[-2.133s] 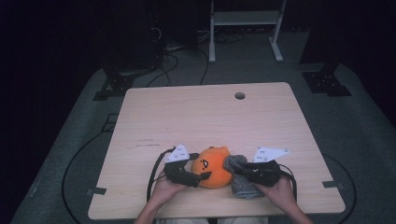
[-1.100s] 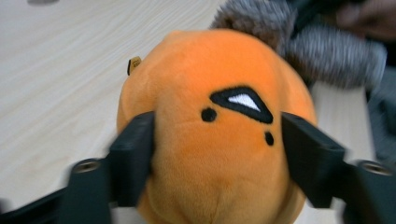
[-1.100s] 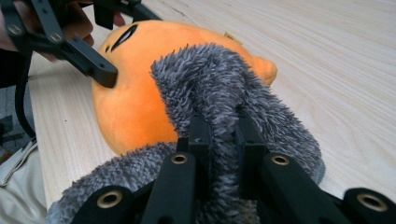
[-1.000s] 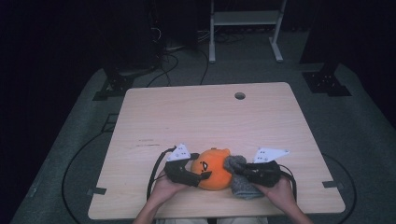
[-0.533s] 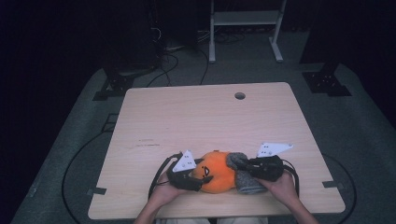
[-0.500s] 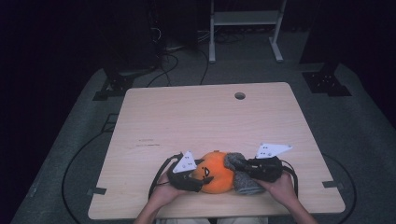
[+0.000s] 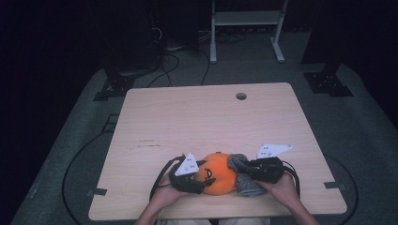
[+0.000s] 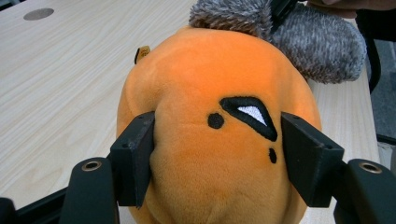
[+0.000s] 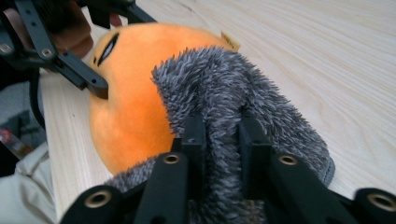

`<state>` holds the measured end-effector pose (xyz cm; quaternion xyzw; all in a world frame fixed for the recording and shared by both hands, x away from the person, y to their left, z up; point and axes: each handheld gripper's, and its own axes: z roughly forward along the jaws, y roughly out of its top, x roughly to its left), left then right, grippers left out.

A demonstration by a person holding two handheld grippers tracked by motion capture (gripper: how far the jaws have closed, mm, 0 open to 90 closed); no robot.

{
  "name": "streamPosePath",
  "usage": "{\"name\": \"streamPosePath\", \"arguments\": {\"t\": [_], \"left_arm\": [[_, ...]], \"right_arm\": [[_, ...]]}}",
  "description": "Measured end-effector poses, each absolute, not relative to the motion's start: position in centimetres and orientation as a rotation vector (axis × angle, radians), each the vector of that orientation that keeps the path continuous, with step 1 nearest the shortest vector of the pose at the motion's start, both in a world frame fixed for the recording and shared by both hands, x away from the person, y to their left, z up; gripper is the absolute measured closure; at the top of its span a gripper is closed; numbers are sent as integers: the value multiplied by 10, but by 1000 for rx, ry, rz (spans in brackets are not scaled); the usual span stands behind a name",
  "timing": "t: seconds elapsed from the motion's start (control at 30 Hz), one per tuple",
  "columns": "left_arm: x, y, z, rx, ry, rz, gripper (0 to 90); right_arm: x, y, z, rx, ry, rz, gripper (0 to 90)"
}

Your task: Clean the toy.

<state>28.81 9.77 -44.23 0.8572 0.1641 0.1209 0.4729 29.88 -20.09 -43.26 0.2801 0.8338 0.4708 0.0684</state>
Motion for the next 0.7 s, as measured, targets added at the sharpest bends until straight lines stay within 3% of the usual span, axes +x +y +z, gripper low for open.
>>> {"name": "streamPosePath", "arguments": {"t": [0.03, 0.17, 0.27, 0.3, 0.37, 0.57, 0.7], "left_arm": [[288, 98, -442, 2097, 398, 295, 327], [286, 94, -441, 2113, 375, 296, 336], [286, 93, -440, 2121, 366, 304, 339], [288, 95, -441, 2106, 386, 287, 339], [291, 97, -441, 2100, 410, 282, 337], [302, 107, -444, 2049, 518, 219, 336], [306, 108, -446, 2020, 567, 213, 335]], "right_arm": [[301, -204, -432, 848, 2496, 1474, 644], [306, -203, -433, 858, 2477, 1572, 560], [310, -199, -434, 867, 2477, 1568, 638], [311, -195, -435, 885, 2460, 1522, 744], [311, -196, -435, 907, 2463, 1488, 790], [311, -209, -446, 1041, 2547, 1355, 797], [294, -206, -430, 848, 2552, 1560, 798]]}}
